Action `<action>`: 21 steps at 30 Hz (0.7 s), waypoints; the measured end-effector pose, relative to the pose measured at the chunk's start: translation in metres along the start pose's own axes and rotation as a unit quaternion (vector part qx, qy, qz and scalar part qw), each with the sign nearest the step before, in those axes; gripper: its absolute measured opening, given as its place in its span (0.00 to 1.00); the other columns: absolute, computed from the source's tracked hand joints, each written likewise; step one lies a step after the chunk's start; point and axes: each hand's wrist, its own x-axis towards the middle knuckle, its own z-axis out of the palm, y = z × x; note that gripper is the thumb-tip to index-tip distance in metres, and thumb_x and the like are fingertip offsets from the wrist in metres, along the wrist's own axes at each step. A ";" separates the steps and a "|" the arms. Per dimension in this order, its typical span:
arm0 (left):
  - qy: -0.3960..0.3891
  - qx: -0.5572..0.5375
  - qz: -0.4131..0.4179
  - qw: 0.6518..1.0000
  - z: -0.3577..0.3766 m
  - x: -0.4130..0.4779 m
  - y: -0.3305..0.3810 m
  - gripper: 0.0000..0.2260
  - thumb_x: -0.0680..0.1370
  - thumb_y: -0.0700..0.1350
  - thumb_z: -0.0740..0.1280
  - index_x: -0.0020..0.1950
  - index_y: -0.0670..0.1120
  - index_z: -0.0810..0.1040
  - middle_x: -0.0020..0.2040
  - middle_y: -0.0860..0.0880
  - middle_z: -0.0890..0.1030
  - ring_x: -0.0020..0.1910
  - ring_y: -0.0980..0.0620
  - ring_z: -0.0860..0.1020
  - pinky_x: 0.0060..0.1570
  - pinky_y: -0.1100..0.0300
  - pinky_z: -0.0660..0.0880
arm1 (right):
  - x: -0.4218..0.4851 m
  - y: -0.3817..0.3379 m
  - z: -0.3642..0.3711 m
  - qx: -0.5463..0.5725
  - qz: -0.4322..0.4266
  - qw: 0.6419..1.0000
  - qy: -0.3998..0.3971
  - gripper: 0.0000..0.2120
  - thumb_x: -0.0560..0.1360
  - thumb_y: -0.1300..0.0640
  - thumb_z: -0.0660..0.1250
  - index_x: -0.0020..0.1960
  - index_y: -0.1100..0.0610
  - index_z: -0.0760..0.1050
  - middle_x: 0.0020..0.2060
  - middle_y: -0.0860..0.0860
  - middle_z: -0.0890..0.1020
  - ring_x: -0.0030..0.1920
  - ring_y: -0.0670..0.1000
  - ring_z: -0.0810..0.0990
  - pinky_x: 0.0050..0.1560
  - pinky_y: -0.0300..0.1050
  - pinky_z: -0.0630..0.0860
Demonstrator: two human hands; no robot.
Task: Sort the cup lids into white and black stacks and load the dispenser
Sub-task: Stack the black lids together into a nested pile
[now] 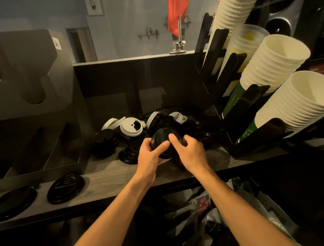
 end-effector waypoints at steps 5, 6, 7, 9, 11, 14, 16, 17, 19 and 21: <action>-0.002 -0.005 0.006 1.000 0.002 -0.001 0.001 0.13 0.80 0.43 0.71 0.62 0.41 0.76 0.58 0.40 0.84 0.54 0.47 0.86 0.48 0.54 0.83 | 0.001 0.002 0.001 0.088 0.011 0.995 -0.050 0.19 0.80 0.40 0.62 0.66 0.50 0.70 0.51 0.44 0.79 0.52 0.44 0.80 0.47 0.37 0.77; -0.007 -0.005 0.006 1.000 0.002 -0.002 0.001 0.14 0.80 0.43 0.71 0.63 0.41 0.76 0.58 0.40 0.84 0.54 0.47 0.86 0.48 0.54 0.83 | 0.001 0.002 -0.001 0.122 0.009 0.991 -0.053 0.18 0.80 0.41 0.64 0.65 0.49 0.72 0.52 0.42 0.79 0.52 0.43 0.80 0.46 0.34 0.76; -0.013 -0.003 0.004 1.000 0.003 -0.002 0.001 0.14 0.80 0.44 0.71 0.64 0.41 0.75 0.58 0.41 0.84 0.55 0.47 0.85 0.49 0.53 0.83 | 0.000 0.002 -0.002 0.145 0.010 0.988 -0.051 0.18 0.80 0.42 0.66 0.65 0.49 0.73 0.53 0.42 0.80 0.53 0.42 0.80 0.46 0.34 0.76; -0.023 -0.007 -0.003 1.000 0.003 -0.002 0.000 0.15 0.80 0.44 0.70 0.65 0.41 0.75 0.60 0.41 0.83 0.57 0.46 0.85 0.53 0.50 0.83 | -0.001 0.003 -0.003 0.170 0.011 0.984 -0.046 0.19 0.78 0.42 0.68 0.65 0.49 0.74 0.54 0.44 0.81 0.54 0.43 0.81 0.48 0.36 0.79; -0.031 -0.024 -0.014 0.999 0.002 -0.001 0.000 0.16 0.80 0.46 0.70 0.66 0.41 0.75 0.61 0.40 0.83 0.58 0.45 0.84 0.57 0.46 0.82 | -0.002 0.003 -0.002 0.177 0.011 0.983 -0.043 0.19 0.77 0.41 0.69 0.64 0.49 0.74 0.54 0.45 0.82 0.54 0.43 0.82 0.49 0.37 0.80; -0.046 -0.038 -0.022 0.998 0.003 -0.002 0.001 0.20 0.79 0.49 0.70 0.67 0.41 0.75 0.62 0.39 0.83 0.60 0.44 0.83 0.59 0.45 0.81 | -0.002 0.001 -0.003 0.199 0.020 0.979 -0.031 0.19 0.77 0.43 0.71 0.64 0.50 0.74 0.53 0.45 0.82 0.54 0.44 0.82 0.47 0.35 0.79; -0.049 -0.032 -0.018 0.998 0.003 -0.001 -0.001 0.19 0.80 0.49 0.69 0.68 0.41 0.75 0.62 0.40 0.83 0.61 0.44 0.83 0.59 0.45 0.80 | -0.003 -0.001 -0.005 0.217 0.034 0.975 -0.042 0.20 0.77 0.43 0.70 0.65 0.50 0.73 0.54 0.45 0.81 0.54 0.44 0.82 0.45 0.35 0.79; -0.046 -0.030 -0.015 0.998 0.002 -0.001 -0.002 0.18 0.81 0.49 0.68 0.68 0.41 0.76 0.62 0.41 0.83 0.61 0.45 0.83 0.60 0.45 0.80 | -0.003 -0.002 -0.005 0.228 0.044 0.971 -0.056 0.19 0.78 0.43 0.68 0.65 0.50 0.72 0.55 0.46 0.81 0.53 0.44 0.81 0.43 0.35 0.79; -0.038 -0.033 -0.011 0.999 0.001 0.000 -0.003 0.17 0.82 0.49 0.67 0.68 0.41 0.76 0.62 0.41 0.83 0.61 0.45 0.83 0.61 0.44 0.80 | -0.004 -0.004 -0.005 0.247 0.054 0.965 -0.074 0.17 0.81 0.45 0.65 0.67 0.50 0.72 0.56 0.48 0.81 0.52 0.47 0.82 0.40 0.38 0.80; -0.038 -0.036 -0.007 0.999 0.001 0.000 -0.002 0.23 0.78 0.52 0.71 0.68 0.42 0.75 0.62 0.41 0.83 0.60 0.45 0.83 0.59 0.46 0.81 | -0.004 -0.004 -0.005 0.245 0.053 0.966 -0.065 0.17 0.82 0.47 0.64 0.68 0.52 0.72 0.56 0.50 0.81 0.51 0.49 0.83 0.38 0.40 0.81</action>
